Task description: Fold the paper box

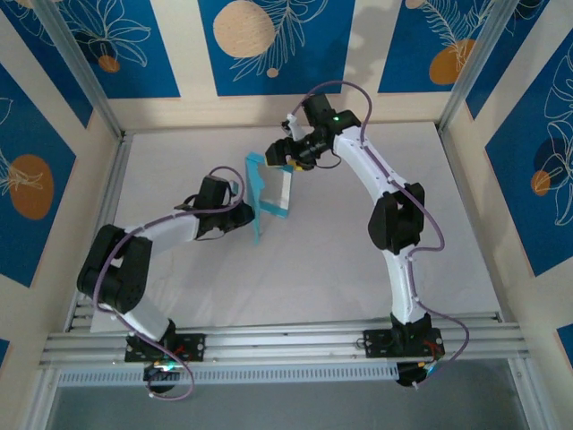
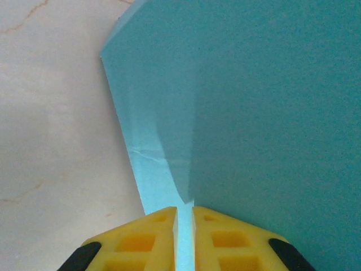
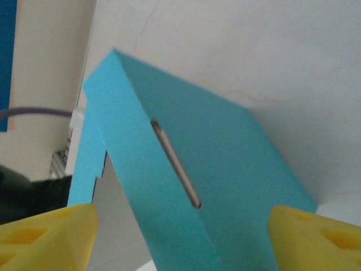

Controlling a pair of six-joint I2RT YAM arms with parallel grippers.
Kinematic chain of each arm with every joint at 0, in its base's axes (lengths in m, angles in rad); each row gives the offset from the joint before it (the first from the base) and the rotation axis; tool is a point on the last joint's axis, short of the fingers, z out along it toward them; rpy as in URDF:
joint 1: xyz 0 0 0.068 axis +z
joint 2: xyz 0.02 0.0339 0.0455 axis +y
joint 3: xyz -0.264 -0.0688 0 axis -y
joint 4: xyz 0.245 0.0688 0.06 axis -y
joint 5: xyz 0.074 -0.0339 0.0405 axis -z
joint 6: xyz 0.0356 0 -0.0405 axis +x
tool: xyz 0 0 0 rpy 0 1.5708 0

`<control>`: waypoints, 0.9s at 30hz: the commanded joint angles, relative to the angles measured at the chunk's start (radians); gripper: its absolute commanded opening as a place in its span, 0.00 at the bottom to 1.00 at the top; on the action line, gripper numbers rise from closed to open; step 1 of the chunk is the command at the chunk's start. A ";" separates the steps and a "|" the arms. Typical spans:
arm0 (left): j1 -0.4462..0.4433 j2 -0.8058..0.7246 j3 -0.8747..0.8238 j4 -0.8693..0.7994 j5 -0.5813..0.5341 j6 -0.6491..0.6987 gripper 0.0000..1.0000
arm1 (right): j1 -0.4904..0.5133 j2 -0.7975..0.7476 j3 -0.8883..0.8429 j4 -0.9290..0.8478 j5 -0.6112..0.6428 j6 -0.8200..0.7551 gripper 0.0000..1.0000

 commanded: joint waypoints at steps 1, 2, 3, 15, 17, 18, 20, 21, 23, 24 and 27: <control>-0.016 0.031 0.036 0.053 0.018 -0.026 0.14 | 0.006 -0.067 -0.047 -0.020 -0.128 0.039 0.84; -0.018 0.038 0.048 0.057 0.018 -0.028 0.14 | 0.006 -0.073 -0.053 -0.018 -0.150 0.042 0.85; -0.019 0.045 0.058 0.060 0.018 -0.030 0.13 | 0.007 -0.080 -0.061 -0.010 -0.165 0.046 0.86; -0.028 0.108 0.192 0.057 0.002 -0.028 0.12 | 0.010 -0.053 -0.003 -0.074 -0.266 0.048 0.96; -0.028 0.119 0.207 0.068 0.000 -0.032 0.12 | 0.009 -0.052 -0.023 -0.069 -0.269 0.051 0.96; -0.029 0.124 0.212 0.073 0.000 -0.035 0.12 | 0.009 -0.052 -0.034 -0.062 -0.271 0.054 0.96; -0.030 0.137 0.226 0.092 0.003 -0.046 0.12 | 0.011 -0.060 -0.065 -0.037 -0.280 0.070 0.96; -0.031 0.143 0.230 0.101 0.006 -0.052 0.12 | 0.012 -0.063 -0.080 -0.024 -0.281 0.078 0.96; -0.034 0.150 0.236 0.127 0.008 -0.065 0.11 | 0.014 -0.078 -0.125 0.014 -0.287 0.102 0.96; -0.036 0.153 0.236 0.143 0.008 -0.073 0.11 | 0.016 -0.087 -0.154 0.040 -0.293 0.121 0.96; -0.036 0.155 0.239 0.192 0.014 -0.094 0.11 | 0.021 -0.125 -0.247 0.137 -0.302 0.195 0.96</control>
